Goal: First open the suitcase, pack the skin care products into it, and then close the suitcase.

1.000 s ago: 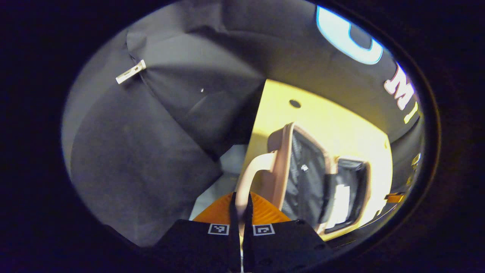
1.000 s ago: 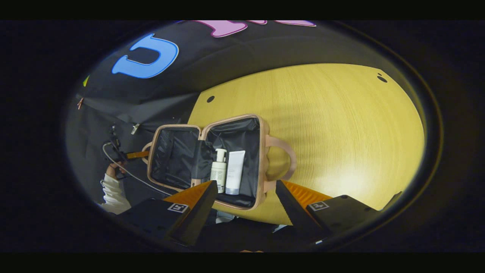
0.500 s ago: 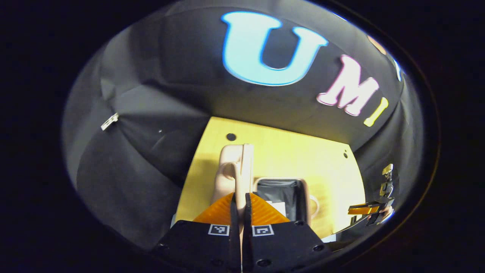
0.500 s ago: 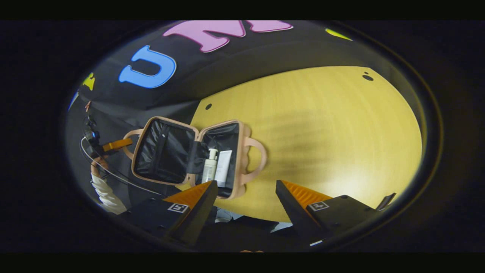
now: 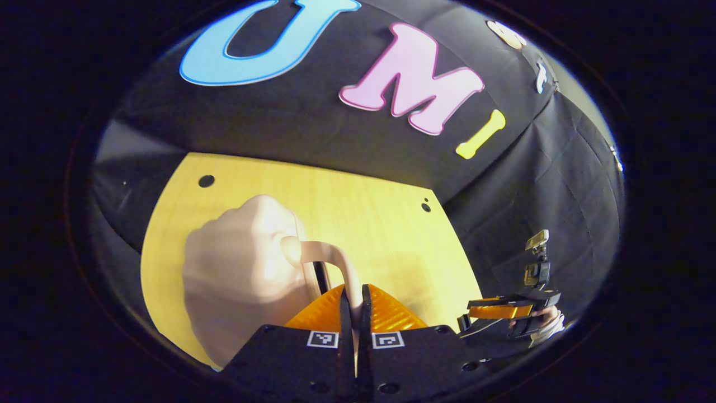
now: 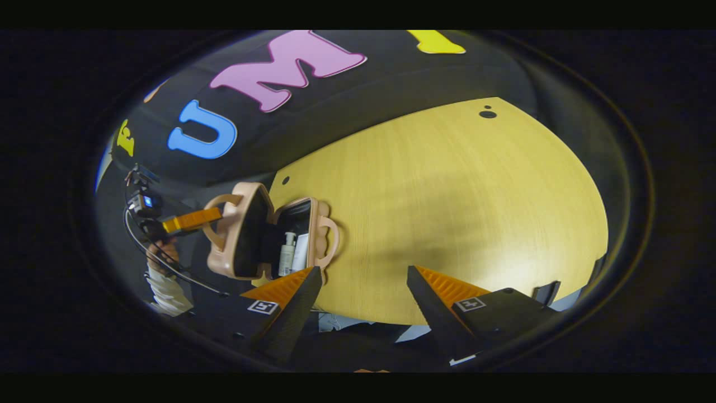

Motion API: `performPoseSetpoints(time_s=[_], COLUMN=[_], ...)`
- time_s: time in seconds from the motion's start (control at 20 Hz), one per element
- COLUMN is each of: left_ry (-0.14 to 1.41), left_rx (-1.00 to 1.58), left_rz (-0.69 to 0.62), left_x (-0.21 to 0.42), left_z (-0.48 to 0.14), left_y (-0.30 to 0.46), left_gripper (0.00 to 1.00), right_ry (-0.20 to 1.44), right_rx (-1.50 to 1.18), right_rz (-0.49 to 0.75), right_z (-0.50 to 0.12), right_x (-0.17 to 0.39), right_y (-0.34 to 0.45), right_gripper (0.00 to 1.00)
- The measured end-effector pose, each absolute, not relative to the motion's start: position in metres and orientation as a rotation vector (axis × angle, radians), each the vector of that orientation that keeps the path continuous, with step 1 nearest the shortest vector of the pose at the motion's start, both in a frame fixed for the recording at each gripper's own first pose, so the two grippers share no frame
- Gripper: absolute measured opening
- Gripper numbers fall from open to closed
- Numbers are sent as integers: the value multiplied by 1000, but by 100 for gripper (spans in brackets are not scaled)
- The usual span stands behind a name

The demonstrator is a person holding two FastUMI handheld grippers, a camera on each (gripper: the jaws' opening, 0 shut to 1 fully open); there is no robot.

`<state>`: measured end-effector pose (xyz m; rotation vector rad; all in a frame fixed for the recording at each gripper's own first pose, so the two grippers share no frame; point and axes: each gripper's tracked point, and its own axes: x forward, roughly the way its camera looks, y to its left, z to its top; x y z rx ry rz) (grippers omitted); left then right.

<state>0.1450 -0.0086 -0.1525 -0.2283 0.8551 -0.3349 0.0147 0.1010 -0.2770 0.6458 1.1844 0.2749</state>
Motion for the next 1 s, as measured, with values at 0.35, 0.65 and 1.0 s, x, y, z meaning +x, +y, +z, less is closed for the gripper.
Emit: performPoseSetpoints(time_s=[0.35,0.65,1.0], left_ry=[1035,1066,905], left_rx=[-108,-84,97], left_rz=[-356,-372,-308], left_x=[155,150,160], left_z=[-272,-298,-274], left_y=[-66,-80,-81], left_gripper=[7,10,18], right_ry=[1165,1152,1092], right_rx=[708,745,634], right_rz=[141,60,140], right_z=[-283,-295,-288], right_x=[-12,-18,4], right_y=[43,14,18], right_gripper=[98,98,98])
